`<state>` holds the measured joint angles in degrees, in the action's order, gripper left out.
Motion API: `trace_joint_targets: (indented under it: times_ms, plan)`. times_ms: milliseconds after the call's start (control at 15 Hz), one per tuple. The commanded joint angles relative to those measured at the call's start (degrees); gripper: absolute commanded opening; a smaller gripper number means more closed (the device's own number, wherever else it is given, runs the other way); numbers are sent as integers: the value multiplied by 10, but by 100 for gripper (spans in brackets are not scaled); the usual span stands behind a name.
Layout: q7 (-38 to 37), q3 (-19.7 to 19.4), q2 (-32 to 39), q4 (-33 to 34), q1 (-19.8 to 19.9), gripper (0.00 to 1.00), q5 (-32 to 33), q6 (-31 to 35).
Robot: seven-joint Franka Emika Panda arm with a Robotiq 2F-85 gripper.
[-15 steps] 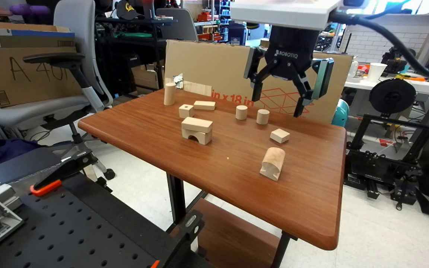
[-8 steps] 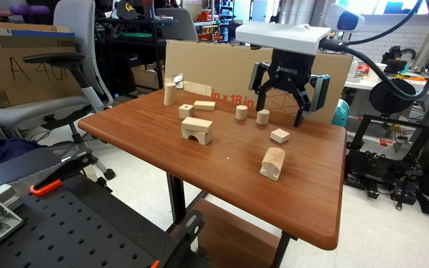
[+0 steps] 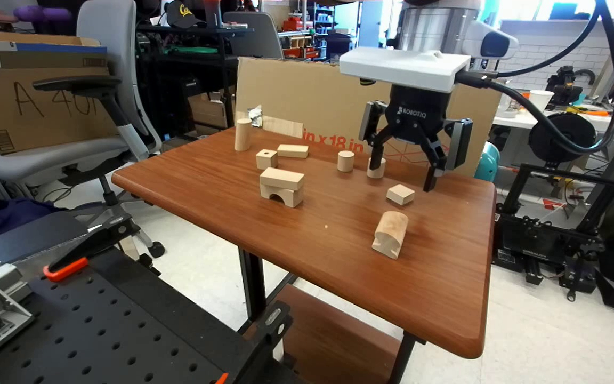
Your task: Pick up the object on the table and place it on the other objects
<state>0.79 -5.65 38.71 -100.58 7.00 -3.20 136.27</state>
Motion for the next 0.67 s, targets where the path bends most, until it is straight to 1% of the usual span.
trace_joint_targets:
  times_ms: [0,267,333,400,600]
  plan:
    - [-19,-6,23,26,-6,100,20,-7]
    - [-24,-5,37,34,-7,100,30,-9]
    - [-24,-6,40,35,-8,75,32,-9]
    - [-26,-7,40,35,-9,74,33,-10]
    - [-24,-5,34,34,-5,50,30,-13]
